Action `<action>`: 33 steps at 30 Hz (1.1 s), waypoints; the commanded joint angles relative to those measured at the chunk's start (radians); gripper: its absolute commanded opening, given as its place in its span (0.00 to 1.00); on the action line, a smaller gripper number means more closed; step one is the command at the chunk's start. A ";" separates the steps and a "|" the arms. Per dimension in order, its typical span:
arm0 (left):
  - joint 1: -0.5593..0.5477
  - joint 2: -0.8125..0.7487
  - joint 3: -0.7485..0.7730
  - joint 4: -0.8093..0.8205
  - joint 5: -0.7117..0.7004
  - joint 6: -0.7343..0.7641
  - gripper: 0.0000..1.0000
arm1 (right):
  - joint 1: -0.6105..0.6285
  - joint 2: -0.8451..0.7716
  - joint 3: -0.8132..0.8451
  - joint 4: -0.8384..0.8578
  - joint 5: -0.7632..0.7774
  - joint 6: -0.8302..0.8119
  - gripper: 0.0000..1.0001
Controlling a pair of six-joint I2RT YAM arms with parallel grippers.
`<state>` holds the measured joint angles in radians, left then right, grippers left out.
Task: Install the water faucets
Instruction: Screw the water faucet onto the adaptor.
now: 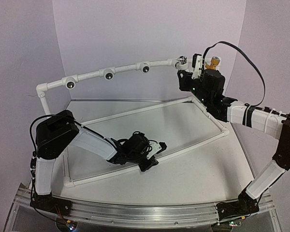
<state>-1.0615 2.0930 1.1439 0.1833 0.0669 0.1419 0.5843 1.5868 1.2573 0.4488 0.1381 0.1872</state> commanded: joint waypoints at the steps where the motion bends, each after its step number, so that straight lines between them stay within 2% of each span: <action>1: -0.037 0.140 -0.081 -0.272 0.004 -0.056 0.00 | -0.046 0.027 -0.001 -0.042 0.159 -0.189 0.00; 2: -0.037 0.140 -0.081 -0.272 0.004 -0.055 0.00 | -0.042 0.021 -0.009 -0.042 0.160 -0.232 0.05; 8: -0.038 0.140 -0.080 -0.272 0.004 -0.056 0.00 | -0.031 -0.018 -0.040 -0.050 0.181 -0.426 0.60; 17: -0.037 0.140 -0.081 -0.272 0.005 -0.055 0.00 | -0.008 -0.109 -0.078 -0.109 0.087 -0.696 0.98; 21: -0.037 0.141 -0.079 -0.272 0.007 -0.054 0.00 | -0.003 -0.164 -0.099 -0.148 0.042 -0.738 0.98; 27: -0.037 0.142 -0.079 -0.272 0.011 -0.051 0.00 | 0.000 -0.227 -0.018 -0.381 0.014 -0.636 0.98; 33: -0.037 0.144 -0.079 -0.272 0.013 -0.049 0.00 | 0.008 -0.253 0.074 -0.540 -0.063 -0.605 0.98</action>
<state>-1.0725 2.0937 1.1435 0.1841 0.0593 0.1345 0.5790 1.3710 1.2190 0.0276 0.1343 -0.4580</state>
